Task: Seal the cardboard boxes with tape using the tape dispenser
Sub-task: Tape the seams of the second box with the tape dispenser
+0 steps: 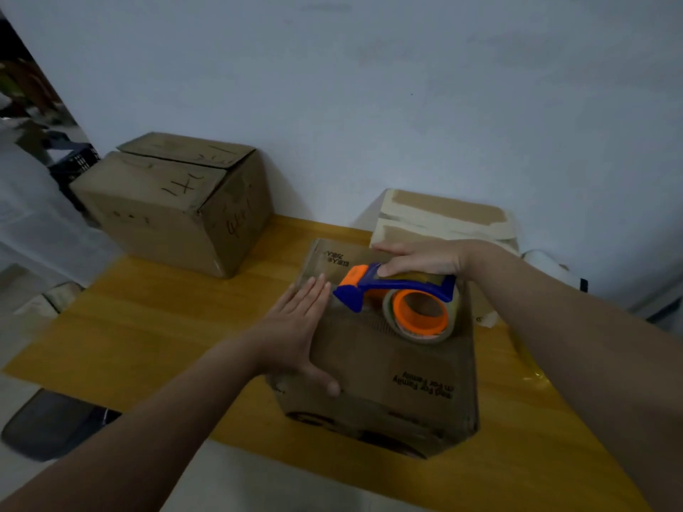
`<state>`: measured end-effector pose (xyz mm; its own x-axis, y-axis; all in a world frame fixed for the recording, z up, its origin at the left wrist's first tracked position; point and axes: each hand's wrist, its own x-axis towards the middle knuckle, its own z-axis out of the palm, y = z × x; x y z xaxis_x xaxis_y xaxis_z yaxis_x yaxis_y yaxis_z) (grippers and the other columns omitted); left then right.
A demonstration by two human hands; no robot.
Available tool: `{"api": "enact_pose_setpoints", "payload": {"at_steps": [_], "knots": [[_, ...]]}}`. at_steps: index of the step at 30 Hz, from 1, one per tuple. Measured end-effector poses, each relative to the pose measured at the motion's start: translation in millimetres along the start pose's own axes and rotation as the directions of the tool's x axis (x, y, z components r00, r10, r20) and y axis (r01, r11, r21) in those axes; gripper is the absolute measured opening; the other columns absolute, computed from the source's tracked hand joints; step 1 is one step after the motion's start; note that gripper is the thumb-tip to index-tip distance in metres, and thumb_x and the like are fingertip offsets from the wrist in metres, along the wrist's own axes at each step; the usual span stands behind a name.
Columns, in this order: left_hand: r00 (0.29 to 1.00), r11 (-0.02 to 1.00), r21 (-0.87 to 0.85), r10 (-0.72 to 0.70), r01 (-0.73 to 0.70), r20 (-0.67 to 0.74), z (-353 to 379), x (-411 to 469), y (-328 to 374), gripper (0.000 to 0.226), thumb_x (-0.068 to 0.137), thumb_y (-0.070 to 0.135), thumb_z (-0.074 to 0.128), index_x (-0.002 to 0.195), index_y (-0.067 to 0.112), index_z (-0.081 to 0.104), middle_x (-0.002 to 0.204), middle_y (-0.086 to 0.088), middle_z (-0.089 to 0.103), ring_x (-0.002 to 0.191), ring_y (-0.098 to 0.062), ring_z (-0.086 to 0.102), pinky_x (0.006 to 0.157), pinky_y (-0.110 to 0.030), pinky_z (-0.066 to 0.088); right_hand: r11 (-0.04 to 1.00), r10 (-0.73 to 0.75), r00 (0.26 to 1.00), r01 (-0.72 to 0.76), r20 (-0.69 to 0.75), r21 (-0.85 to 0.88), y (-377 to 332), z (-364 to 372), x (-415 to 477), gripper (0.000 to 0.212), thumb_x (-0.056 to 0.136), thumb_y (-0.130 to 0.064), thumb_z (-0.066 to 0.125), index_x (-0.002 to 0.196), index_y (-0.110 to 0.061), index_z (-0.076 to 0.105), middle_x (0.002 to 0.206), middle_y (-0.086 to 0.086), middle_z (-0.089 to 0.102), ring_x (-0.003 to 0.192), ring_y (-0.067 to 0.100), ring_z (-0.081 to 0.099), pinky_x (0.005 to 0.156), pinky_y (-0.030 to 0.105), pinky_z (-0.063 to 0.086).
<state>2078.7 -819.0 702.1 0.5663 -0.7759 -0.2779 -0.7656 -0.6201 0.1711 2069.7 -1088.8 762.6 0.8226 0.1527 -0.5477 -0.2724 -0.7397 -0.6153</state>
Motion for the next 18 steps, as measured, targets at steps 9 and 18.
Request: {"api": "enact_pose_setpoints", "payload": {"at_steps": [9, 18], "knots": [[0.995, 0.985, 0.152, 0.077, -0.086, 0.064, -26.9, 53.7, -20.2, 0.138, 0.045, 0.097, 0.043, 0.145, 0.026, -0.020, 0.156, 0.004, -0.017, 0.131, -0.004, -0.027, 0.102, -0.034, -0.030, 0.999, -0.008, 0.999, 0.009, -0.032, 0.040, 5.0, 2.1, -0.5, 0.077, 0.078, -0.066, 0.055, 0.144, -0.049, 0.020, 0.154, -0.007, 0.024, 0.122, 0.009, 0.035, 0.084, 0.020, 0.034], [0.991, 0.976, 0.178, 0.130, -0.124, -0.021, -16.7, 51.1, -27.7, 0.139, 0.044, 0.100, 0.031, 0.148, 0.021, -0.015, 0.158, 0.001, -0.009, 0.141, -0.007, -0.008, 0.102, -0.033, -0.028, 0.761, -0.211, 0.944, -0.003, -0.252, -0.648, -43.5, 48.0, -29.1, 0.050, 0.083, -0.058, 0.049, 0.128, -0.037, 0.043, 0.101, -0.007, 0.055, 0.075, 0.011, 0.047, 0.060, 0.025, 0.038]]}}
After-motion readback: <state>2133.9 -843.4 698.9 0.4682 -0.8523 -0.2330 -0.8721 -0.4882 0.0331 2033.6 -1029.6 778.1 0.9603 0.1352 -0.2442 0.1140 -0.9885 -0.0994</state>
